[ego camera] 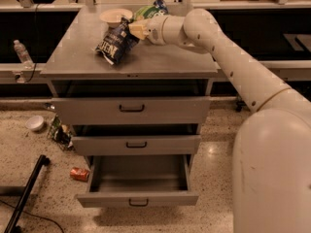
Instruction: Place blue chip bag into bottom drawer
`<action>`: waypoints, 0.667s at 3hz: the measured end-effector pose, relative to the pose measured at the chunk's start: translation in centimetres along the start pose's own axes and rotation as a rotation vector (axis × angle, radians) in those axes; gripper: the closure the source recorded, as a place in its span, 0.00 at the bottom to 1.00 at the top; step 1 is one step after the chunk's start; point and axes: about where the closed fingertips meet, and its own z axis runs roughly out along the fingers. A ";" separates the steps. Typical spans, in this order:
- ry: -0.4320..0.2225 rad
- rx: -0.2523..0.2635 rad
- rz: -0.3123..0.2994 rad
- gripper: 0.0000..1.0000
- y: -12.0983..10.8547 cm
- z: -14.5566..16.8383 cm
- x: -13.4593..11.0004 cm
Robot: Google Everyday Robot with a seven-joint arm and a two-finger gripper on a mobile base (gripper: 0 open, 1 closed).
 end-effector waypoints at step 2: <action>0.047 0.039 0.153 1.00 4.8 -10.4 4.7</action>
Offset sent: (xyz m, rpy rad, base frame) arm -0.1588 -0.0763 -0.0728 0.0353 0.2422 -0.0690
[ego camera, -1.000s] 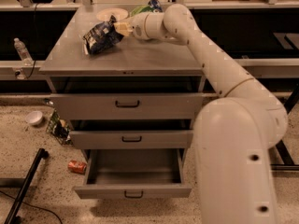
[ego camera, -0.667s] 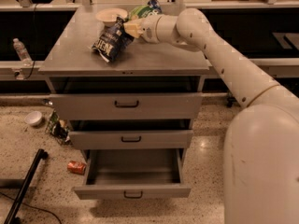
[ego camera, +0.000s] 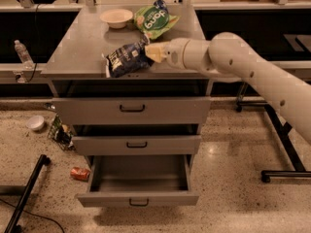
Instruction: Place blue chip bag into bottom drawer
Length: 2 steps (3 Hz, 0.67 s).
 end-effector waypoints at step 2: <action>-0.021 -0.129 0.029 1.00 5.4 -4.7 5.4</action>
Offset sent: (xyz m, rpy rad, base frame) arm -0.1454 -0.0053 -0.0429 0.1122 -0.0031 0.2519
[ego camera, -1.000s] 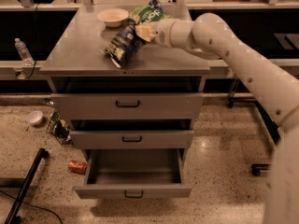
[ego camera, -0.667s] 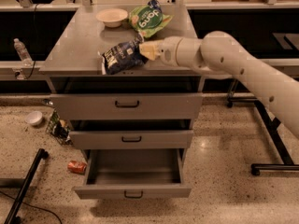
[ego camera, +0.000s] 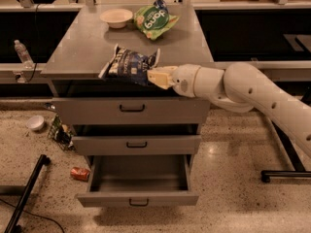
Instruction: Place blue chip bag into bottom drawer
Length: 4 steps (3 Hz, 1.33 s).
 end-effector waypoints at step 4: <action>0.147 -0.122 0.131 1.00 4.8 -0.6 12.6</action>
Offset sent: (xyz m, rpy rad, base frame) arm -0.1359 -0.0041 -0.0651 0.0634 0.2230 0.1401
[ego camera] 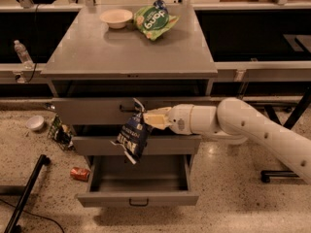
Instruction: Place blue chip bag into bottom drawer
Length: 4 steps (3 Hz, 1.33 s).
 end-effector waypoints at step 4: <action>-0.047 0.006 0.040 1.00 -4.2 6.3 11.4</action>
Offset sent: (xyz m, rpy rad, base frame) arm 0.0013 0.0180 -0.0657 0.0747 0.0304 -0.0786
